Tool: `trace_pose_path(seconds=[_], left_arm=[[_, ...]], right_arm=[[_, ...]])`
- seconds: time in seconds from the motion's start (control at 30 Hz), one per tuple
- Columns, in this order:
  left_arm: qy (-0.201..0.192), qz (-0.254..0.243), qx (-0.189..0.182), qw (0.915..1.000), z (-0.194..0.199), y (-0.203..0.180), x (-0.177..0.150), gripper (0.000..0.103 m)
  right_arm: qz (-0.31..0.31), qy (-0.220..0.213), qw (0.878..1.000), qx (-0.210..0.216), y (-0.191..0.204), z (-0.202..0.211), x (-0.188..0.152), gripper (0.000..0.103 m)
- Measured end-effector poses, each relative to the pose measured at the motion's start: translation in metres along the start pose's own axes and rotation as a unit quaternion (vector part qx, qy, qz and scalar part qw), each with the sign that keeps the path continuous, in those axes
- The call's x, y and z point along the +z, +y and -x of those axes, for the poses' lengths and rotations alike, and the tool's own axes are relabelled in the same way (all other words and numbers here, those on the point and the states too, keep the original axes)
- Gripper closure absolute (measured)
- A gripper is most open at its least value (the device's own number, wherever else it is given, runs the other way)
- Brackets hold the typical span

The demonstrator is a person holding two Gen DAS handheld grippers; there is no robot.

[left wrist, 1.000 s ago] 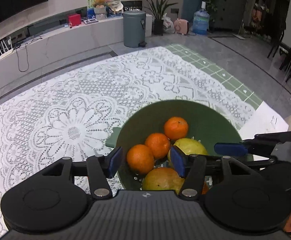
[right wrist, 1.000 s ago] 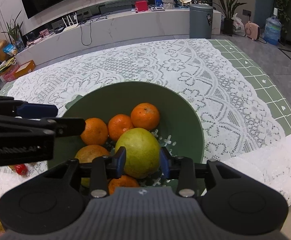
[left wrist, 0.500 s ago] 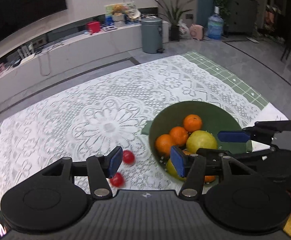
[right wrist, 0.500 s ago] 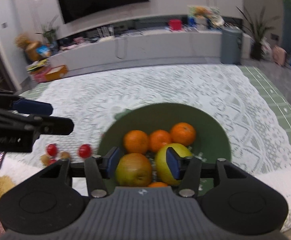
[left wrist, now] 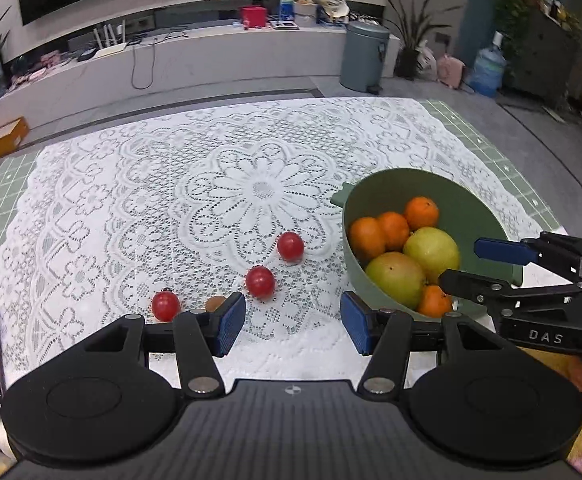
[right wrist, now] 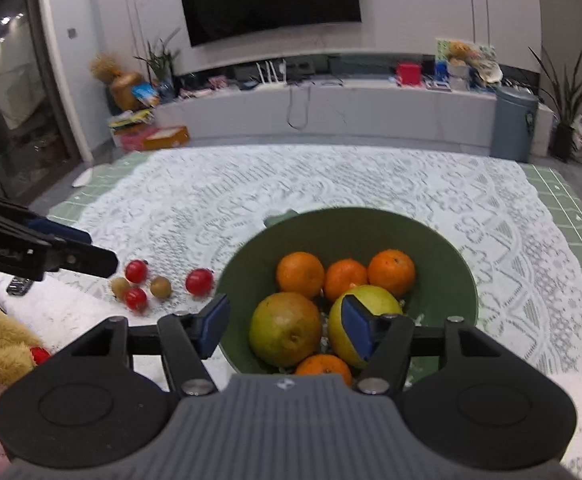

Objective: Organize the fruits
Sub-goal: 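Move both tools back from the colander to the tomatoes and small fruits, then close the left tool on a tan round fruit while the right tool grasps a red tomato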

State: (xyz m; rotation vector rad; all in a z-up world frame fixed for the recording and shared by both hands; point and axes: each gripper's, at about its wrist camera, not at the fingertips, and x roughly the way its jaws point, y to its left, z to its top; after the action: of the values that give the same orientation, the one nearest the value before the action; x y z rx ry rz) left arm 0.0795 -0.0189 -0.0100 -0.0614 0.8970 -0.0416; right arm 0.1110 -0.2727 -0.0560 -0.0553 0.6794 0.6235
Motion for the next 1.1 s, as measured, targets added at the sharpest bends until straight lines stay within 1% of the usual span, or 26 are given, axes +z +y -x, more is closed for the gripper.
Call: trace_pose_path(seconds=[0.07,0.13,0.2,0.3,0.4,0.5,0.6,0.77,0.9,1.0,1.1], left_arm=[[0.011,0.002,0.005,0.9999,0.0,0.002,-0.003,0.038],[0.015,-0.008,0.019,0.9997,0.003,0.005,-0.007,0.038],[0.01,-0.017,0.031,0.9993,0.006,0.012,-0.012,0.038],[-0.004,-0.018,0.037,0.9992,0.01,0.027,-0.025,0.038],[-0.016,-0.012,0.029,0.9994,0.011,0.041,-0.035,0.038],[-0.023,0.001,0.027,0.9994,0.011,0.057,-0.043,0.038],[-0.024,0.024,0.013,0.9993,0.01,0.075,-0.046,0.038],[-0.03,0.044,-0.003,0.9986,0.009,0.103,-0.047,0.038],[-0.017,0.061,-0.02,0.9978,0.001,0.121,-0.048,0.039],[-0.012,0.078,-0.026,0.9965,-0.004,0.131,-0.049,0.039],[-0.009,0.096,-0.035,0.9948,-0.008,0.139,-0.05,0.039]], right_arm=[[0.009,0.001,1.0,0.003,0.004,-0.005,0.002,0.043],[0.025,0.004,1.0,-0.002,0.013,-0.01,0.0,0.043],[0.034,0.008,0.999,-0.005,0.024,-0.011,0.001,0.043],[0.027,-0.007,1.0,-0.012,0.044,-0.008,0.002,0.044],[0.023,0.001,0.999,-0.026,0.066,-0.013,0.002,0.044],[0.018,0.023,0.999,-0.022,0.085,-0.025,0.003,0.044],[0.028,0.037,0.998,-0.035,0.103,-0.038,0.006,0.044],[0.053,0.061,0.996,-0.046,0.129,-0.058,0.012,0.044],[0.077,0.081,0.992,-0.052,0.147,-0.077,0.014,0.053],[0.083,0.095,0.991,-0.05,0.155,-0.089,0.015,0.058],[0.09,0.107,0.989,-0.046,0.161,-0.099,0.014,0.06]])
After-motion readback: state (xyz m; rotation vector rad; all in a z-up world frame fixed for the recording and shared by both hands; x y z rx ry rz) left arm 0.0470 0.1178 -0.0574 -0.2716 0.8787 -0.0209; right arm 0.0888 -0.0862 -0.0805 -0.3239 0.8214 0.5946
